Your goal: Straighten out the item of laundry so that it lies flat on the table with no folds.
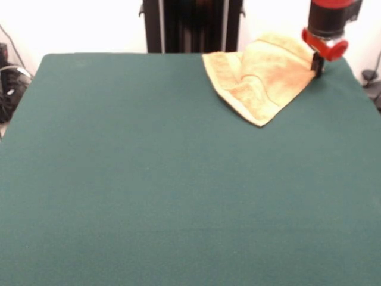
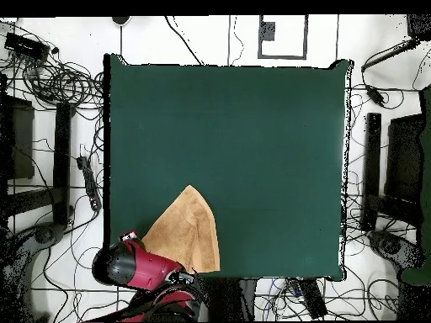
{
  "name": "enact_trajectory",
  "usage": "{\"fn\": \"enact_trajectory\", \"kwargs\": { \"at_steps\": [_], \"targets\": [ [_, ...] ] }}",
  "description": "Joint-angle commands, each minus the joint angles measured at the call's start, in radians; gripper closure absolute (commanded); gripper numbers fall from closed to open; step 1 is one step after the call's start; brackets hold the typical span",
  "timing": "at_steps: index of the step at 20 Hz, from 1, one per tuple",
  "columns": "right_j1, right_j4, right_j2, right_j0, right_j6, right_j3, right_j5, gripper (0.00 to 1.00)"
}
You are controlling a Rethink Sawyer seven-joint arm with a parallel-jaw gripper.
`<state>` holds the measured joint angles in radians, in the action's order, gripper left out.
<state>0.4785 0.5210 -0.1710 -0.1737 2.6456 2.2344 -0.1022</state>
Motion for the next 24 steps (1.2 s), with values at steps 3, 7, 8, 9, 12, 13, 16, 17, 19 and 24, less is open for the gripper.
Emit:
{"fn": "enact_trajectory", "kwargs": {
  "at_steps": [3, 7, 8, 9, 12, 13, 16, 17, 19, 24],
  "targets": [
    [-0.032, 0.275, -0.016, -0.187, 0.28, -0.222, -0.091, 1.0],
    [0.026, 0.358, 0.078, -0.275, 0.225, -0.222, -0.001, 1.0],
    [0.038, 0.376, 0.112, -0.302, 0.204, -0.223, 0.033, 1.0],
    [0.043, 0.388, 0.145, -0.325, 0.185, -0.226, 0.053, 1.0],
    [0.076, 0.351, 0.288, -0.386, 0.11, -0.262, 0.188, 1.0],
    [0.079, 0.335, 0.324, -0.402, 0.108, -0.272, 0.228, 1.0],
    [0.105, 0.248, 0.392, -0.4, 0.077, -0.272, 0.295, 1.0],
    [0.117, 0.226, 0.362, -0.367, 0.064, -0.254, 0.275, 1.0],
    [0.116, 0.203, 0.349, -0.347, 0.06, -0.245, 0.247, 1.0],
    [0.147, 0.139, 0.297, -0.291, 0.057, -0.237, 0.189, 1.0]
  ]
}}
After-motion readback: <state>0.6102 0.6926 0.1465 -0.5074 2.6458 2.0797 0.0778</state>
